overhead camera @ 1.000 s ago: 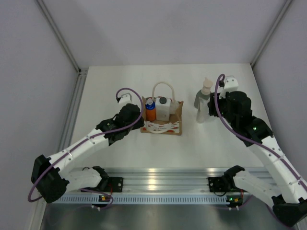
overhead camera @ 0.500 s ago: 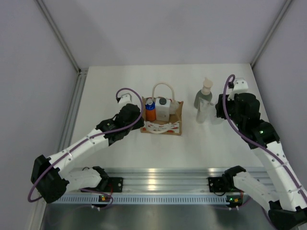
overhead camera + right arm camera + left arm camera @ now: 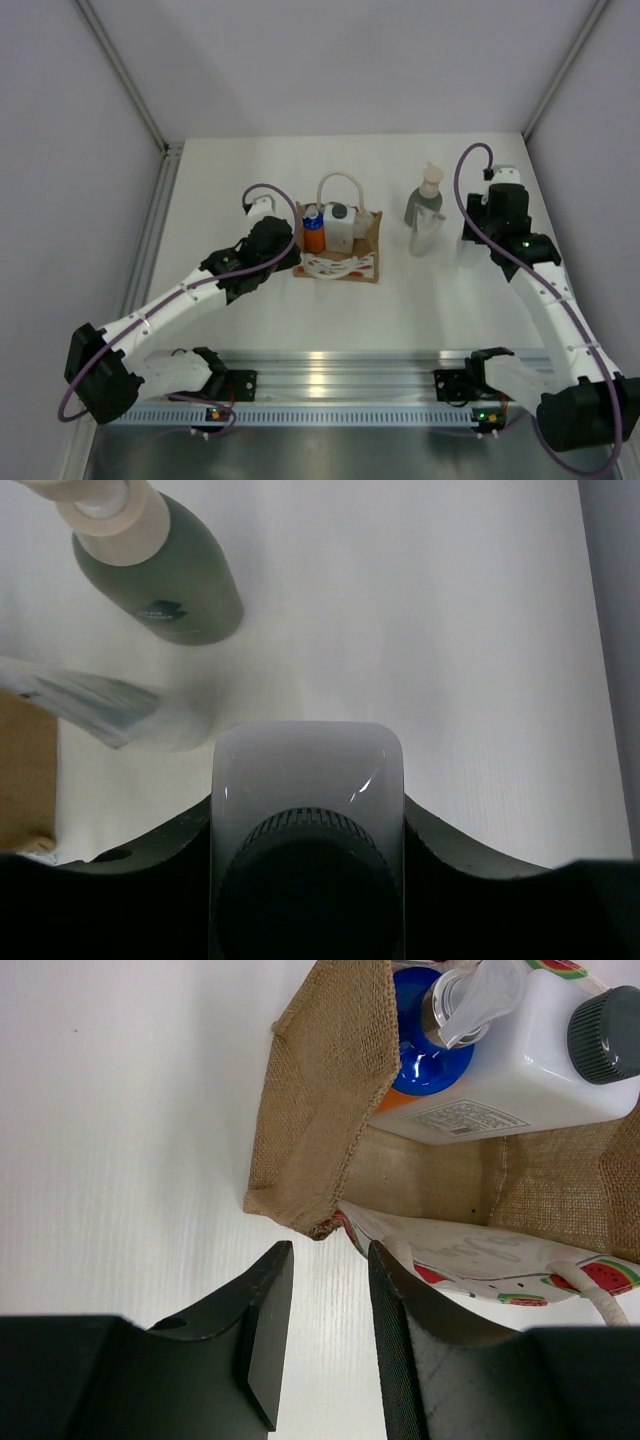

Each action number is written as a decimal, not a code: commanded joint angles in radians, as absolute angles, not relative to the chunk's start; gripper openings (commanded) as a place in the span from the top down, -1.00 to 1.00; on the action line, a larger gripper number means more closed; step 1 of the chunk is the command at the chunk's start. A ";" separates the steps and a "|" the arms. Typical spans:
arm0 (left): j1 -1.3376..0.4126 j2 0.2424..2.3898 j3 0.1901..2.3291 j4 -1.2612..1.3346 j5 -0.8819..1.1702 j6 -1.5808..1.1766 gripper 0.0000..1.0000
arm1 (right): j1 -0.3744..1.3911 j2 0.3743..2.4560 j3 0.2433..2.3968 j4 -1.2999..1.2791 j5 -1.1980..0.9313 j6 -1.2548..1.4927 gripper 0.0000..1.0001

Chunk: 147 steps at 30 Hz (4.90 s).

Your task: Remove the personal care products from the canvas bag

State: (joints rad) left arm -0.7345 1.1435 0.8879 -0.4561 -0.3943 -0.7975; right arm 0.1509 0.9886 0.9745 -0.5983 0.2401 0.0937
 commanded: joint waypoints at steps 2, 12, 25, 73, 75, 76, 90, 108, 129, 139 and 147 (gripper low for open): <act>-0.735 1.129 0.873 -0.446 -0.390 -0.792 0.18 | 0.100 1.044 0.970 -0.298 0.228 0.109 1.00; -0.735 1.097 0.858 -0.448 -0.385 -0.787 0.14 | 0.038 1.256 0.914 -0.071 0.193 0.106 1.00; -0.735 1.069 0.830 -0.448 -0.390 -0.775 0.10 | 0.037 1.282 0.871 -0.043 0.170 0.118 -0.03; -0.733 1.091 0.943 -0.451 -0.400 -0.747 -0.64 | 0.601 1.614 1.351 -0.319 -0.370 -0.403 -0.31; -0.733 1.066 0.931 -0.453 -0.399 -0.738 -0.67 | 0.601 1.630 1.361 -0.321 -0.388 -0.414 -0.30; -0.733 1.059 0.928 -0.453 -0.400 -0.735 -0.67 | 0.601 1.637 1.362 -0.319 -0.400 -0.417 -0.30; -0.733 0.977 0.911 -0.515 -0.416 -0.700 -0.70 | 0.611 1.721 1.379 -0.328 -0.462 -0.414 -0.05; -0.733 0.930 0.907 -0.552 -0.428 -0.676 -0.71 | 0.620 1.770 1.324 -0.189 -0.428 -0.364 -0.20; -0.733 0.920 0.900 -0.560 -0.431 -0.676 -0.69 | 0.618 1.744 1.236 -0.063 -0.482 -0.370 1.00; -0.733 0.916 0.887 -0.561 -0.445 -0.686 -0.70 | 0.609 1.579 1.181 0.041 -0.442 -0.284 1.00; -0.733 0.913 0.881 -0.561 -0.451 -0.693 -0.70 | 0.603 1.506 1.183 0.049 -0.422 -0.244 1.00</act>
